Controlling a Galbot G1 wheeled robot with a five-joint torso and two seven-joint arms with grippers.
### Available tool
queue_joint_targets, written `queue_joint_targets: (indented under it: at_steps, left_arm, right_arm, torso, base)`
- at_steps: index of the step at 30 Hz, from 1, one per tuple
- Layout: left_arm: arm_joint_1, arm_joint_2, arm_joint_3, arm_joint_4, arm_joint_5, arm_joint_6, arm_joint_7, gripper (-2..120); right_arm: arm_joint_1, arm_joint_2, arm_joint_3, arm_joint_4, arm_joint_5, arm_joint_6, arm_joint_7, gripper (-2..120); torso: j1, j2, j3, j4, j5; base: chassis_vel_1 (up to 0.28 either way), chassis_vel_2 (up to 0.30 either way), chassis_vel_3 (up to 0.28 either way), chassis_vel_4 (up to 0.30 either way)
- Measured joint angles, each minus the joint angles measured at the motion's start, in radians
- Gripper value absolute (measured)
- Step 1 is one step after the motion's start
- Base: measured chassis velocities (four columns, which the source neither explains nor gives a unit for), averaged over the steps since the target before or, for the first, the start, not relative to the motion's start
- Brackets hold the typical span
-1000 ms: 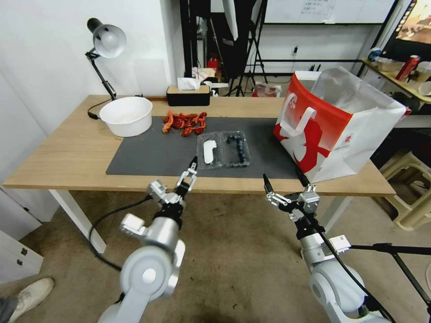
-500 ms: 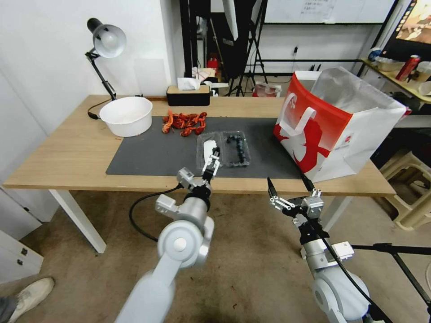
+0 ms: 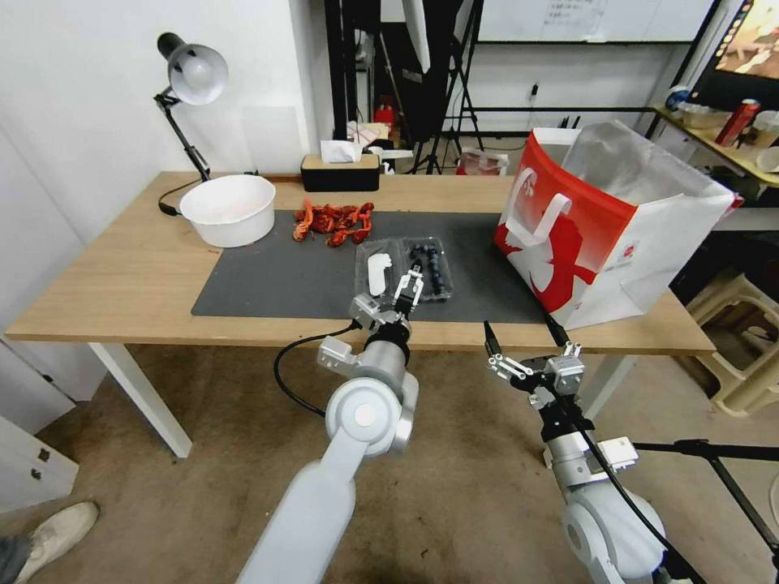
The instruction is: Close the takeout container lid, then place the container into the takeout bag.
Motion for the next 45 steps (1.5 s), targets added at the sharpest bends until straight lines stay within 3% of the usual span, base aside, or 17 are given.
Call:
queue_joint_targets:
  at_steps: [19,45]
  left_arm:
    - [-0.055,-0.022,-0.009,0.104,0.019,-0.005,-0.028,100]
    - [-0.054,-0.017,-0.072,0.106,-0.007,-0.033,0.011,100]
  right_arm:
    - [0.014,-0.006,-0.002,-0.019,0.001,0.007,0.001,100]
    - [0.013,0.002,-0.017,-0.021,-0.009,0.007,0.001,100]
  torso:
    - [0.0,0.0,0.0,0.0,-0.0001]
    - [0.0,0.0,0.0,0.0004,0.0001]
  base:
    - [0.0,0.0,0.0,0.0]
    - [0.0,0.0,0.0,0.0]
